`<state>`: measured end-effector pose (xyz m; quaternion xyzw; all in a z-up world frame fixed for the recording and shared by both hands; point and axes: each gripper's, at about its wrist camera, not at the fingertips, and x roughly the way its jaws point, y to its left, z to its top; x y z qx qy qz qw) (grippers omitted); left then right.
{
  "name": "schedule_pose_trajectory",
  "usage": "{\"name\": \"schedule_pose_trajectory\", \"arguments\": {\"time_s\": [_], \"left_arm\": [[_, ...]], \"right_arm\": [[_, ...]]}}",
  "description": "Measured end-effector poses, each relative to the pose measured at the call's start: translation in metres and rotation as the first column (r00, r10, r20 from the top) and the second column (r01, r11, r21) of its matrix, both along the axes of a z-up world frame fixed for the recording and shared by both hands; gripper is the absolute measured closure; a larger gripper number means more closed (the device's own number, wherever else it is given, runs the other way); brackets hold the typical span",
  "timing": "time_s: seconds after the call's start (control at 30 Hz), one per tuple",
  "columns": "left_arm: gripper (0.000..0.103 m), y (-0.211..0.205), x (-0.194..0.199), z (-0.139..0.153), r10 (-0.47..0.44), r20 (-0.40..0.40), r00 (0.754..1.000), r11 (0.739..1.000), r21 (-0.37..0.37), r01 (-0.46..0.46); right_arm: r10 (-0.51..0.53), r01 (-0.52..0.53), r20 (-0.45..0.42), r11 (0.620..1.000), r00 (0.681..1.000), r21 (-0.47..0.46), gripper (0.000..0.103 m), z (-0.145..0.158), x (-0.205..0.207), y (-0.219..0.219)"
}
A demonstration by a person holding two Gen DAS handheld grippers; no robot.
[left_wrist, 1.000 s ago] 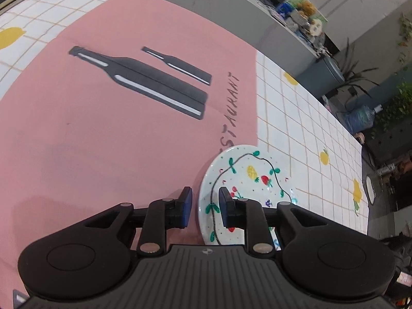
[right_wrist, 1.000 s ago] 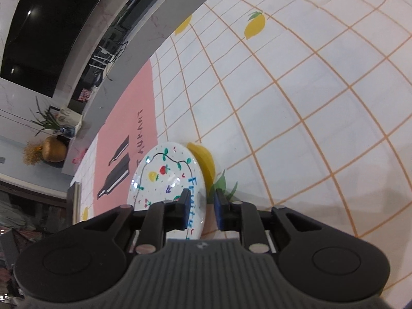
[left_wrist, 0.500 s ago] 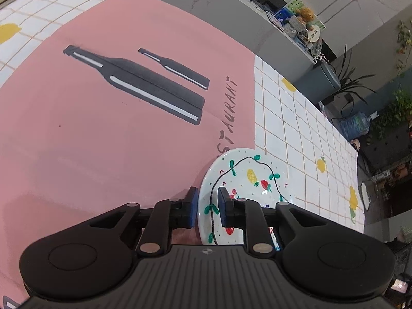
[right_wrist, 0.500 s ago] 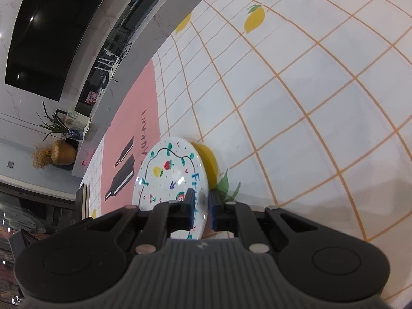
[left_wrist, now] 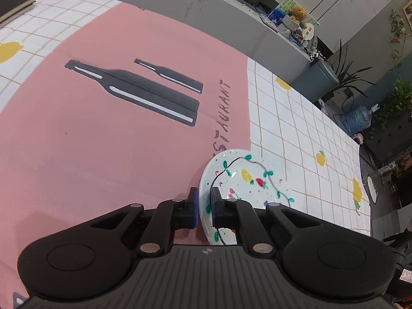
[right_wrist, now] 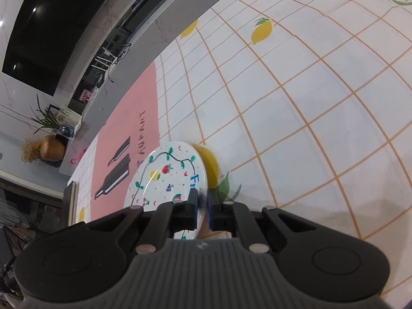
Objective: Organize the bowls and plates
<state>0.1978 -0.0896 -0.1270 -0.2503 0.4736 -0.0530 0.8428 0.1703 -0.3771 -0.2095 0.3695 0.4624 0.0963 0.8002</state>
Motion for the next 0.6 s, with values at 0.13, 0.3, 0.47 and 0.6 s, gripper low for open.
{"name": "schedule_pose_trajectory", "arguments": {"time_s": [0.13,0.3,0.47,0.6], "left_arm": [[0.094,0.006,-0.008,0.009,0.007,0.013,1.0,1.0,-0.007,-0.007],[0.094,0.007,-0.021,0.018,0.002,0.022,1.0,1.0,0.003,-0.002],[0.094,0.013,-0.039,0.027,0.013,0.027,1.0,1.0,0.002,-0.013],[0.094,0.018,-0.058,0.038,0.018,0.041,0.999,1.0,0.005,-0.018]], "right_arm": [[0.007,-0.007,0.009,1.0,1.0,0.03,0.098,0.002,-0.009,0.003],[0.011,-0.012,0.021,0.999,1.0,0.045,0.098,0.005,-0.023,0.005],[0.029,-0.031,0.037,0.998,0.999,0.049,0.097,0.012,-0.039,0.01],[0.036,-0.038,0.052,0.998,0.998,0.054,0.097,0.018,-0.055,0.017]]}}
